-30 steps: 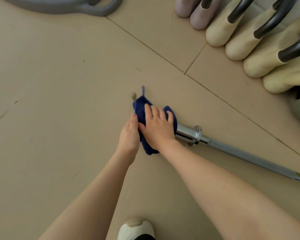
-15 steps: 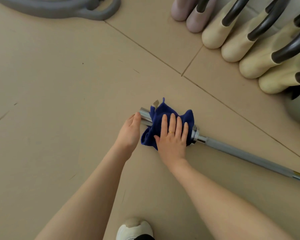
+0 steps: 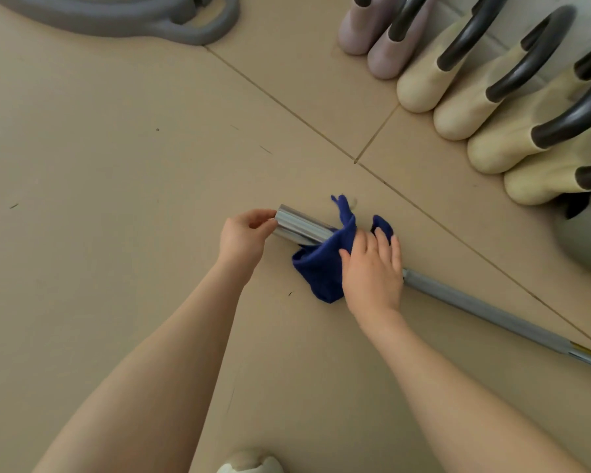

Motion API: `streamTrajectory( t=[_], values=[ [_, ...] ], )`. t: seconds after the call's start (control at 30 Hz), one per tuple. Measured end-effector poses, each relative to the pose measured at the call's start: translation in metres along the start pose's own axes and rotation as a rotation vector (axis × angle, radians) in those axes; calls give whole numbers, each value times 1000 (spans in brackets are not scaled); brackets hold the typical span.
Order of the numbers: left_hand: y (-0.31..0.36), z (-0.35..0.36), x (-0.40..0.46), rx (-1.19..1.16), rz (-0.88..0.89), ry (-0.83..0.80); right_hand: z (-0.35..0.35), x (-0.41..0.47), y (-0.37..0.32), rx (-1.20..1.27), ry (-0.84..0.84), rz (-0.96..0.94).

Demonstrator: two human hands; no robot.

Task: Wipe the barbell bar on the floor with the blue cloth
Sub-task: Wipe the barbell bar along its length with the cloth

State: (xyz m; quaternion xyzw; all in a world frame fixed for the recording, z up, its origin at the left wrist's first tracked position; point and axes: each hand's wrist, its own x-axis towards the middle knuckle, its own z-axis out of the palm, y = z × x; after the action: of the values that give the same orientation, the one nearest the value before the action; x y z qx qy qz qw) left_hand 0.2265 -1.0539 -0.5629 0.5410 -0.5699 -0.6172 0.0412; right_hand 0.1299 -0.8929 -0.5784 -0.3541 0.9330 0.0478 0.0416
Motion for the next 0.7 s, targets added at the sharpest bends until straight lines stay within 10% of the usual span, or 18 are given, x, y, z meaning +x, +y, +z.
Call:
streamTrajectory(
  t=[0.57,0.7],
  values=[
    [21,3,14,-356,-203,5,-8,62,-60,-47,-160,-552],
    [19,7,9,-389,-122,-76,-20,92,-24,9,-316,-407]
  ],
)
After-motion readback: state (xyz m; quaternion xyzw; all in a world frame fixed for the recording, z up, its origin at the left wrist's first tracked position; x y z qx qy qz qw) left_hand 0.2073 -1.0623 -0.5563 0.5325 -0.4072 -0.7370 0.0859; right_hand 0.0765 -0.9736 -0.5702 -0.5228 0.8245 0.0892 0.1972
